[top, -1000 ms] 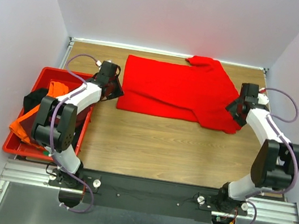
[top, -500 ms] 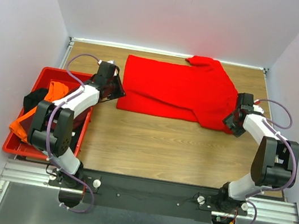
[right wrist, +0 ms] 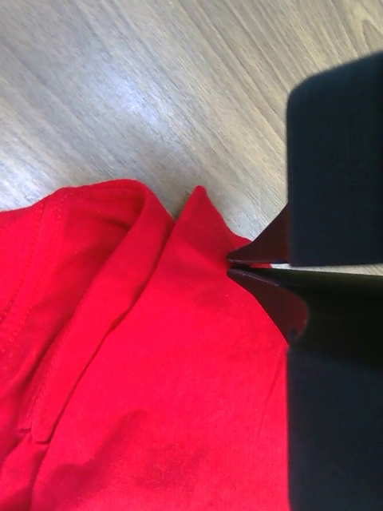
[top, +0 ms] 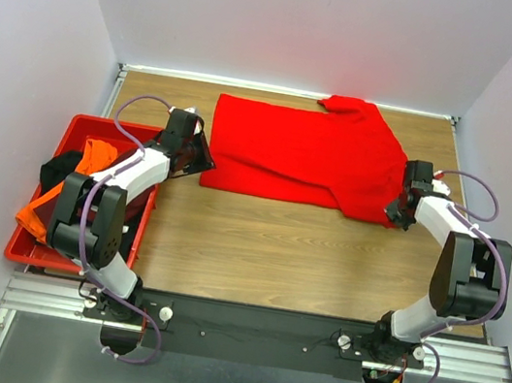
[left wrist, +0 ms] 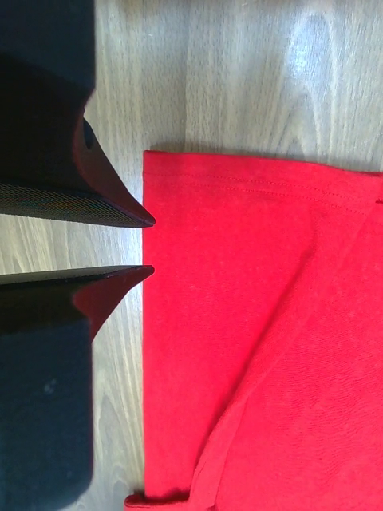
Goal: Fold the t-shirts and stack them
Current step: Fold the tshirt
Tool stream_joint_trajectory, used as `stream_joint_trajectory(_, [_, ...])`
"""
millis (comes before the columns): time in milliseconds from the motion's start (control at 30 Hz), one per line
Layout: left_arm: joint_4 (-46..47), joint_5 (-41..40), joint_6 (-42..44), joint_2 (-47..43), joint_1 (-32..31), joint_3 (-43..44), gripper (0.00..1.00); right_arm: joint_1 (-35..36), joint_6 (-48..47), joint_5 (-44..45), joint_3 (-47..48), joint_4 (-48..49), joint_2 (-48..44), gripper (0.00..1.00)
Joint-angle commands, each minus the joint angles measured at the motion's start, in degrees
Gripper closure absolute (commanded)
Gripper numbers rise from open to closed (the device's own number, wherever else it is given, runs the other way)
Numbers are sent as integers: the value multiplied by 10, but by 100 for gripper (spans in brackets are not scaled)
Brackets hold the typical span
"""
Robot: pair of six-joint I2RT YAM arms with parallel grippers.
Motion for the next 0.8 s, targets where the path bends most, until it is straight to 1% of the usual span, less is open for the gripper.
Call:
stream_joint_trajectory(0, [14,14,8,-6,-3,-5,67,-5,-2,-10,0,12,3,92])
stream_joint_trajectory(33, [13,15,8,-6,-3,-5,67,-5,-3,-13,3,12,1,96])
stream_joint_trajectory(100, [14,15,8,-5,-3,-7,67,-5,-7,-19,10,12,1,100])
stream_joint_trajectory(467, [13,11,8,-3,-3,-7,68,-5,-16,-83,59,10,-25,100])
stream_joint_trajectory(600, [13,13,8,0,-3,-7,68,-5,-17,-97,100,10,-1,99])
stream_joint_trajectory(767, [14,9,8,4,-3,-8,68,-5,-11,-112,182,11,55,100])
